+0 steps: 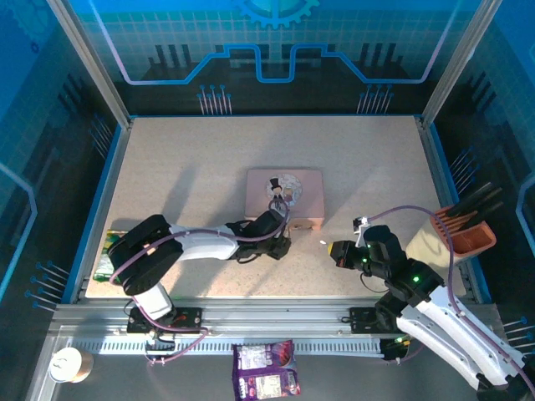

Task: Unlock the padlock with the key

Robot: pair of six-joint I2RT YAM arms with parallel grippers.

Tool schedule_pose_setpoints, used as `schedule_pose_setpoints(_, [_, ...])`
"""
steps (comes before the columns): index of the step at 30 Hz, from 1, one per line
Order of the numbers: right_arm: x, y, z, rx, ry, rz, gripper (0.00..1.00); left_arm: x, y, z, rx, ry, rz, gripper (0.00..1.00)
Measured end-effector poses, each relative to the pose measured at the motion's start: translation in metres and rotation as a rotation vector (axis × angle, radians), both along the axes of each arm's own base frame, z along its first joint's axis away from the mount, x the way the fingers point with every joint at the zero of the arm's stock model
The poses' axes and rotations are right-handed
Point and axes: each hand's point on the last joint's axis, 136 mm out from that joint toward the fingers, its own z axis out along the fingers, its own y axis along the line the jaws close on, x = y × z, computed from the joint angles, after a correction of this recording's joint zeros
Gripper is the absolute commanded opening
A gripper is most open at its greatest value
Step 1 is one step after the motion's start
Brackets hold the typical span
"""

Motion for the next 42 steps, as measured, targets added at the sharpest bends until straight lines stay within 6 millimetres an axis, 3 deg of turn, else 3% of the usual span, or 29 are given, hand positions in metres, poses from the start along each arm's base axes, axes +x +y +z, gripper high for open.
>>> schedule_pose_setpoints(2, [0.000,0.000,0.000,0.004,0.004,-0.005,0.00,-0.008,0.009,-0.003,-0.002,0.000,-0.001,0.50])
schedule_pose_setpoints(6, [0.001,0.001,-0.001,0.005,0.014,-0.008,0.00,-0.018,0.025,0.010,-0.071,-0.045,0.028,0.63])
schedule_pose_setpoints(13, [0.002,0.003,-0.001,0.016,0.024,-0.015,0.00,-0.013,0.021,0.027,-0.219,-0.088,0.106,0.67])
schedule_pose_setpoints(22, [0.002,0.020,-0.001,0.031,0.028,0.023,0.00,0.004,0.010,0.009,-0.331,0.008,0.234,0.66])
schedule_pose_setpoints(31, [0.001,0.031,0.003,0.042,0.009,0.043,0.00,0.018,-0.005,0.015,-0.460,0.026,0.305,0.65])
schedule_pose_setpoints(42, [0.002,0.035,0.007,0.057,-0.004,0.046,0.00,0.027,-0.018,0.014,-0.498,0.040,0.307,0.52])
